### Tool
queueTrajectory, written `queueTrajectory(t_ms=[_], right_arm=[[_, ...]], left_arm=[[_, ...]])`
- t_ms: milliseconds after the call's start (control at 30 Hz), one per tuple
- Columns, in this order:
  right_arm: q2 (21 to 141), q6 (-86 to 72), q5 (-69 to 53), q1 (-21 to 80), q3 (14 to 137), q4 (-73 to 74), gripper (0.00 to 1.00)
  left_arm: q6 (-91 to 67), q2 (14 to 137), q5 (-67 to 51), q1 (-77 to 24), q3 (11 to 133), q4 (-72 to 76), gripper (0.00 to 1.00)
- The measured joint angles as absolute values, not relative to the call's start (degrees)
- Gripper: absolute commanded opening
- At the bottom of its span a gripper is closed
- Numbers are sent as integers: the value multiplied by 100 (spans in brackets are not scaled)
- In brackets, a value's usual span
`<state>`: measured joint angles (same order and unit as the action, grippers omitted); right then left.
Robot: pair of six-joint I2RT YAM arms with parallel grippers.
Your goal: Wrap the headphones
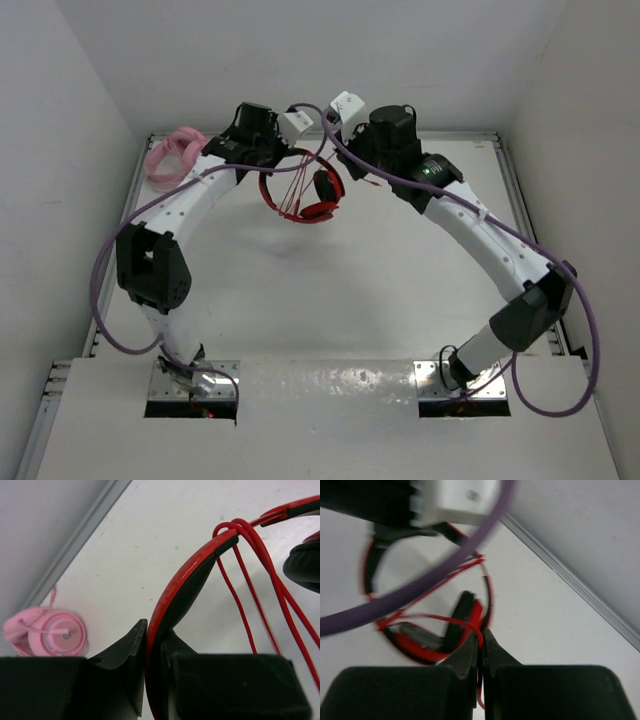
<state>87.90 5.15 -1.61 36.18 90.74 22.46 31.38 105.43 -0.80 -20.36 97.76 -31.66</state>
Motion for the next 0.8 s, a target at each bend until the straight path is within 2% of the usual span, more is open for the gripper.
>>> queueTrajectory(t_ms=[233,600,767,800], right_arm=[[9437,926,97,3087,9290,2314,0],[9636,298,-1111,2383,8949,1562,0],[9417,-93,-1894,2102,7894,694,15],[9384,-154,-1973,2073,7712,572,22]], left_arm=[[3614,9671,-1109,-2344,9664,-3760,0],[2659,9638,-1916,-2495,10060,-4117,0],[2056,9662,-2252,-2327,10250,-4324,0],[1979,9664,-2324,-2311,10272,-4410,0]])
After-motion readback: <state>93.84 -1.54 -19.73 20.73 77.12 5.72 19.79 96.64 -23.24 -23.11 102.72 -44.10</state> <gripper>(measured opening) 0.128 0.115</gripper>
